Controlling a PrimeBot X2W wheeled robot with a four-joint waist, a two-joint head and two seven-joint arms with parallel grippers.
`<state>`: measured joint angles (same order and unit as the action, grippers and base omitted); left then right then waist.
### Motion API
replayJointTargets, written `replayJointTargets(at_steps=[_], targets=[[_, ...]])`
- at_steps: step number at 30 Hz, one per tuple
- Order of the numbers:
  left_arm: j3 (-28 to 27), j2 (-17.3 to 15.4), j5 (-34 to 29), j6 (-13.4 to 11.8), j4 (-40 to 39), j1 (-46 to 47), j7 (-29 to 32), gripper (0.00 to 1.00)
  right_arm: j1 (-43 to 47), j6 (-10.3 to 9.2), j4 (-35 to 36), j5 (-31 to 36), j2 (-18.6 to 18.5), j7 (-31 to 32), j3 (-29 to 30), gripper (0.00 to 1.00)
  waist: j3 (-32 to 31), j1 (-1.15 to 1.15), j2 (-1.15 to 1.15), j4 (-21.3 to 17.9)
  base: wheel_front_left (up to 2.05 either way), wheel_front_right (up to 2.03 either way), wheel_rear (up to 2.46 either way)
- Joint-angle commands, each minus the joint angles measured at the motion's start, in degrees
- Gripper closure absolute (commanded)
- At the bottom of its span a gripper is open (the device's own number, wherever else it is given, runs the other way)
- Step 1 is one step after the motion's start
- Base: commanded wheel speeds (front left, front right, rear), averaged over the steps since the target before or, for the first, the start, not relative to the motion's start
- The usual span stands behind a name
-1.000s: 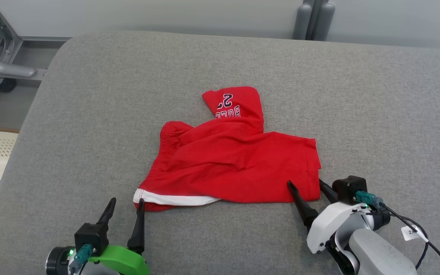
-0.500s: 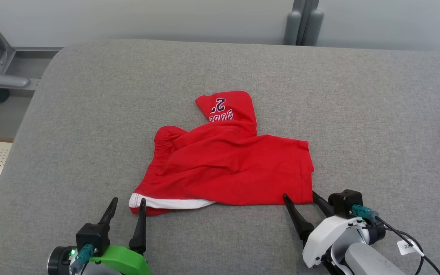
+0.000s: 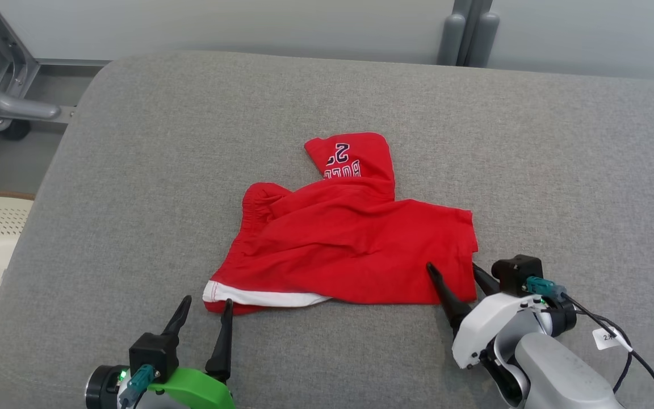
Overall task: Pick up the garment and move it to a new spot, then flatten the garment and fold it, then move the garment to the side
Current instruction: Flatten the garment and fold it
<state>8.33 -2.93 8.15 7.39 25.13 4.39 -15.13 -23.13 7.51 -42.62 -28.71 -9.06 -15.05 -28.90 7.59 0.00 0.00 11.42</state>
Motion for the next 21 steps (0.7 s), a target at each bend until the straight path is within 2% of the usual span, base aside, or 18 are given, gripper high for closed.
replayJointTargets(at_steps=[1, 13, 21], targets=[[0.2, 0.0, 0.6, 0.1, 0.0, -0.3, 0.1, 0.00, -0.8, -0.06, -0.1, -1.2, -0.3, -0.1, -0.1, 1.00, -0.3, 0.00, 0.00, 0.5, 0.00, 0.00, 0.00], [1.8, 0.0, 1.9, 0.2, -0.6, -0.9, 0.1, 0.00, -2.9, -0.06, 6.0, -5.1, -3.5, -0.1, -0.1, 1.00, -0.6, 0.00, 0.00, -0.4, 0.00, 0.00, 0.00], [5.9, 0.0, 3.4, 0.2, -0.5, 1.4, 0.1, 0.00, -10.8, -0.06, 3.1, -4.9, -6.0, 1.6, -0.8, 1.00, 1.5, 0.00, 0.00, 2.0, 0.00, 0.00, 0.00]])
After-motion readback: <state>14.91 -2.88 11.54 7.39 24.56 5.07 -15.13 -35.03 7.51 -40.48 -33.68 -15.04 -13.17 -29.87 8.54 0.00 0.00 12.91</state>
